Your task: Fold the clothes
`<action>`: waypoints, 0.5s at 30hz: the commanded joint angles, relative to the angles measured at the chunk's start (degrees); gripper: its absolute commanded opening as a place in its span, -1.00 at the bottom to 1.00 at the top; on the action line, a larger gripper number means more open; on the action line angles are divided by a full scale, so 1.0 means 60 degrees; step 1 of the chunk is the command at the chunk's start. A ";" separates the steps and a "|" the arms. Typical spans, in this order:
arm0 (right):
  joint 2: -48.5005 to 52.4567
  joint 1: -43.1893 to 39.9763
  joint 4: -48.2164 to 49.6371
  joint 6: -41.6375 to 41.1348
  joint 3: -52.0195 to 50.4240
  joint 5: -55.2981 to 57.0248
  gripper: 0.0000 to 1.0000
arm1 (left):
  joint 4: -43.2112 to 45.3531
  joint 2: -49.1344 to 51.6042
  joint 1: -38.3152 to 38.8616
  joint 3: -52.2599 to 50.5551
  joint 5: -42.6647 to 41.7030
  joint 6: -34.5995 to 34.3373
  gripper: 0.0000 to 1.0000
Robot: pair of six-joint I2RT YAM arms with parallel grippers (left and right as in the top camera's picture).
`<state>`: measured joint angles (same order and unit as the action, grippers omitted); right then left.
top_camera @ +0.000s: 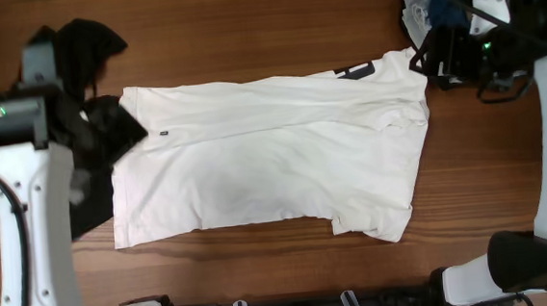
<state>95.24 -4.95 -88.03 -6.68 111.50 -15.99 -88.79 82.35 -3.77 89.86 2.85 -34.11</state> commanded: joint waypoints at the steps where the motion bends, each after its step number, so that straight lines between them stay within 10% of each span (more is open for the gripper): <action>1: 0.0018 0.0200 0.0397 -0.0244 -0.0772 0.0295 0.75 | 0.0678 -0.1355 -0.0033 -0.2306 -0.0040 -0.2528 1.00; 6: 0.0018 0.0375 0.1147 -0.0404 -0.1566 0.0295 0.75 | 0.2856 -0.3512 -0.0036 -0.5941 -0.0040 -0.4743 0.98; 15: 0.0022 0.1002 0.1672 -0.0452 -0.2160 0.0302 0.74 | 0.5639 -0.4171 -0.0058 -0.9147 0.0696 -0.5512 0.91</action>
<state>95.39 -0.91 -78.26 -8.40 99.11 -14.74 -56.88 55.64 -3.77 39.27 3.44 -62.00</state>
